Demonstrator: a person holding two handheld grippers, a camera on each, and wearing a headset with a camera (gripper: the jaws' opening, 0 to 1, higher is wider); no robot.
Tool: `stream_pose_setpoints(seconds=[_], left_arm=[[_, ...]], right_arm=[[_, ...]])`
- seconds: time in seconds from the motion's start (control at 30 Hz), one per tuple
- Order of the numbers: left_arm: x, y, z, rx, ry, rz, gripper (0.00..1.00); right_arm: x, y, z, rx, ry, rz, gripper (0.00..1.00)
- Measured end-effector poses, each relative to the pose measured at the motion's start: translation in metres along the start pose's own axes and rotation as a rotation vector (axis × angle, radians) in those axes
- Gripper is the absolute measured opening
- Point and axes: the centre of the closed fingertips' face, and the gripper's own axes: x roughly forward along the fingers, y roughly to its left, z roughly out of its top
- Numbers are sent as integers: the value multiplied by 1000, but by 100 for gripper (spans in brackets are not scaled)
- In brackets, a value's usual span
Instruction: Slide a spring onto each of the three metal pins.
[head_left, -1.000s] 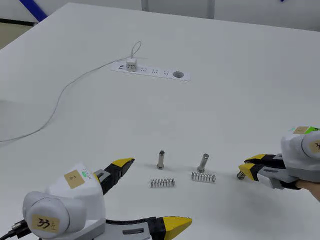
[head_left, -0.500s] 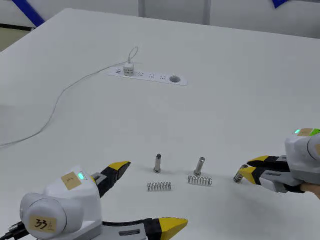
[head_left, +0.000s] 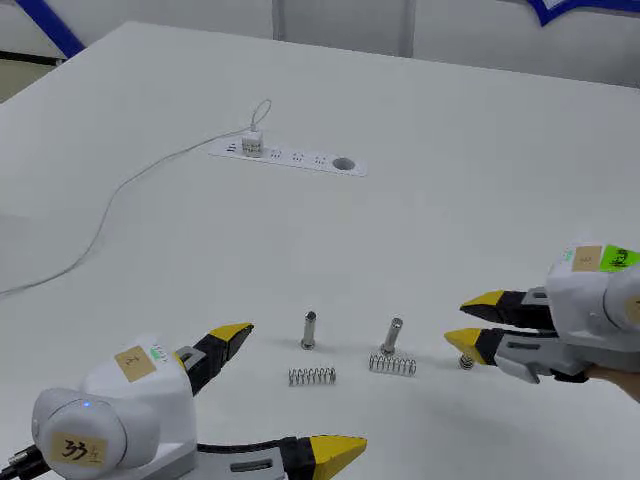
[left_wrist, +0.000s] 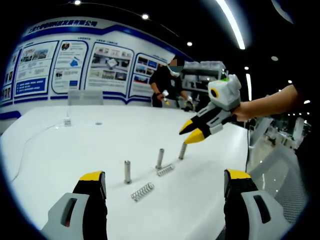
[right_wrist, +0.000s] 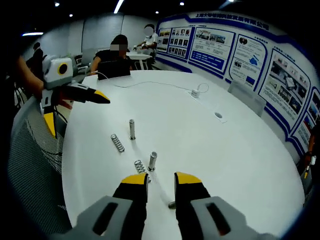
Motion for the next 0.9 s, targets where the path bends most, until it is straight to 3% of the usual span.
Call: stream_pose_setpoints(seconds=[0.13,0.37,0.9], left_arm=[[0,2,-1,3,3,8,100],[-1,10,-3,-5,10,33,100],[-3,21,-8,-17,29,74,99]], right_arm=[[13,15,-9,-30,35,61,22],[28,26,-20,-28,65,105,22],[56,31,-35,-57,124,152,22]])
